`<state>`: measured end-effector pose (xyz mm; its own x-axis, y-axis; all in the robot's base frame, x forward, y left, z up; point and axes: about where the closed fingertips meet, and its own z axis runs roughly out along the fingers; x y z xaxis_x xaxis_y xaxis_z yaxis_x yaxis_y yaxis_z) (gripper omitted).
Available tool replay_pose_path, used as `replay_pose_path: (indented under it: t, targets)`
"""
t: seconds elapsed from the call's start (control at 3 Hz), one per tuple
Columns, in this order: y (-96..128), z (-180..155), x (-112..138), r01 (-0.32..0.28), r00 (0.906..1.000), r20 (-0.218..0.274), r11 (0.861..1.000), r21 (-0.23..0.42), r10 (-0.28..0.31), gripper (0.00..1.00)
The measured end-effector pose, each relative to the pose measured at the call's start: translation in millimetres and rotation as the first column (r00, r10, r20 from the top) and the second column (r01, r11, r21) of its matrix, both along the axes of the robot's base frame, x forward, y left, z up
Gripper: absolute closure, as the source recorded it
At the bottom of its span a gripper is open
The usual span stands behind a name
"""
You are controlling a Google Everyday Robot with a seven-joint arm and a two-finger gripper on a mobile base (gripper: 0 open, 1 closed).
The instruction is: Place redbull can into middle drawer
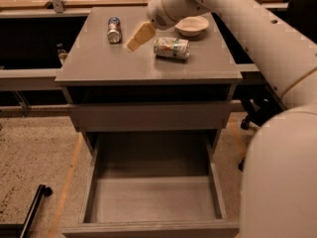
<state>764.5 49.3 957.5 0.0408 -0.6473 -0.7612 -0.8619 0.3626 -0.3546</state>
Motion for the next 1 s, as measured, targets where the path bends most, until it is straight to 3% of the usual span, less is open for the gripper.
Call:
replay_pose_path:
  t: [0.33,0.67,1.0]
  targets:
    - [52.7,-17.5,24.0,-0.051,0.9985,-0.021,0.999,0.016,0.051,0.0]
    - [81.1,-36.2,52.4,-0.031,0.997,-0.068,0.996,0.087,0.037,0.0]
    - [90.9,-53.2,81.3,0.028,0.9926,-0.121,0.984,0.179,-0.006,0.0]
